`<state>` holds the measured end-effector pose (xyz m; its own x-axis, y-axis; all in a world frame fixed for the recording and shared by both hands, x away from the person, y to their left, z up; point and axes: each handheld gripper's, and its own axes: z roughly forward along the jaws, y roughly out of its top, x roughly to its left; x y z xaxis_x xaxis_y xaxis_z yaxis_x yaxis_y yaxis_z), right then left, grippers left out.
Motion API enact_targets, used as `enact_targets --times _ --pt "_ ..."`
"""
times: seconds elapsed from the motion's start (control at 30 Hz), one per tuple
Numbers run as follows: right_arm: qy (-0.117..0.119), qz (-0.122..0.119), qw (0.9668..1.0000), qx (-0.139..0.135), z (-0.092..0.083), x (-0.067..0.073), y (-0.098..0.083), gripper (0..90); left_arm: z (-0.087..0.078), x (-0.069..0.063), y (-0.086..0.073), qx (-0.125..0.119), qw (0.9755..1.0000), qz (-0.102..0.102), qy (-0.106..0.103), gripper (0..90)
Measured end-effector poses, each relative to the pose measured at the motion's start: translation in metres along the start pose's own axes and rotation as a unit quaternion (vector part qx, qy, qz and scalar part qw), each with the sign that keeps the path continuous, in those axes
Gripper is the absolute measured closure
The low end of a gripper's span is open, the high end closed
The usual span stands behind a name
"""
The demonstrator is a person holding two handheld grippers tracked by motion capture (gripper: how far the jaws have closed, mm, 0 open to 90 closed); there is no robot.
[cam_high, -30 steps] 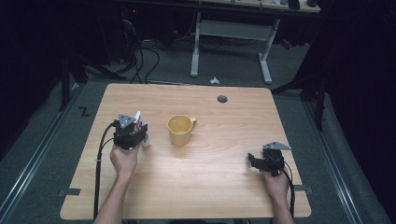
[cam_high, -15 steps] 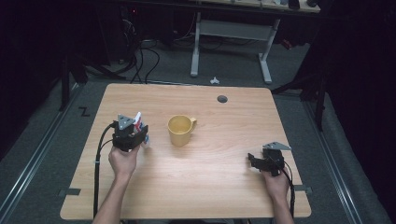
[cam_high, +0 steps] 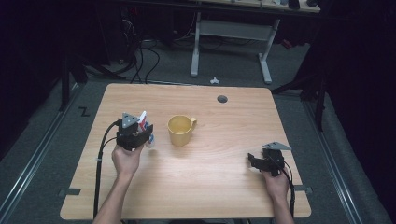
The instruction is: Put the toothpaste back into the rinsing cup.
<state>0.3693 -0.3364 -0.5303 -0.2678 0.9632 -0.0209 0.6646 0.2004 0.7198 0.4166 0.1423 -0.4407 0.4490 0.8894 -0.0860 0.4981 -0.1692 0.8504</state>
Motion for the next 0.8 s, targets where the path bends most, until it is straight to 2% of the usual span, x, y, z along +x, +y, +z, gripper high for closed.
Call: enact_targets --times 0.2,0.37,0.7,0.8 --pt "0.0 0.0 1.0 0.0 0.0 0.0 0.0 27.9 -0.001 -0.006 0.004 0.003 0.9999 0.01 -0.009 67.2" --pt "0.0 0.0 1.0 0.0 0.0 0.0 0.0 27.9 -0.001 -0.013 0.009 0.009 0.9994 0.034 -0.007 67.6" --pt "0.0 0.0 1.0 0.0 0.0 0.0 0.0 27.9 -0.002 -0.015 0.014 0.004 0.9993 0.035 -0.015 67.5" --pt "0.0 0.0 1.0 0.0 0.0 0.0 0.0 27.9 -0.004 -0.017 0.02 -0.001 0.9991 0.035 -0.022 67.6"
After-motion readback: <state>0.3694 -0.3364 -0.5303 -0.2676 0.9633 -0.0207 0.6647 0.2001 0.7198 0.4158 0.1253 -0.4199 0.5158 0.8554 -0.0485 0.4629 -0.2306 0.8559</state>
